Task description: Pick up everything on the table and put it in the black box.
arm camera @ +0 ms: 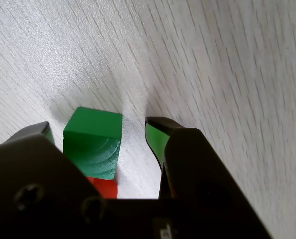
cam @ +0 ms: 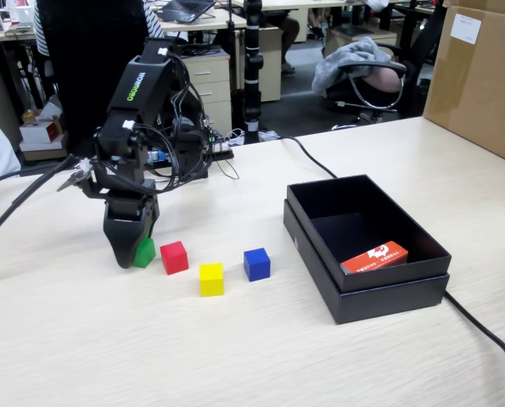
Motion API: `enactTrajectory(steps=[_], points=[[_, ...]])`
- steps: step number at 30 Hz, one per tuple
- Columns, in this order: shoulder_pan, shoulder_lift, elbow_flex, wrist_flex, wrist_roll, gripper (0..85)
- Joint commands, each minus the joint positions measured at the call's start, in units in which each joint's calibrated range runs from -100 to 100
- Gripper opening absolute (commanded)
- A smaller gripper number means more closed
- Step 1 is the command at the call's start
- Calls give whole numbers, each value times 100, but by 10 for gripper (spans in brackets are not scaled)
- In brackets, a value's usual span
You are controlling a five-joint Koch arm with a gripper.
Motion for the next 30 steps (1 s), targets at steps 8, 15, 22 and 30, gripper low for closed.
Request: enactTrajectory(steps=[8,15,22,30], points=[[-20,-109,578,163,-98,9],[83,-2129,415,-321,-210,9],[928,-4665,-165,-442,-239,9],[2339,-4596,379,-442,54,9]])
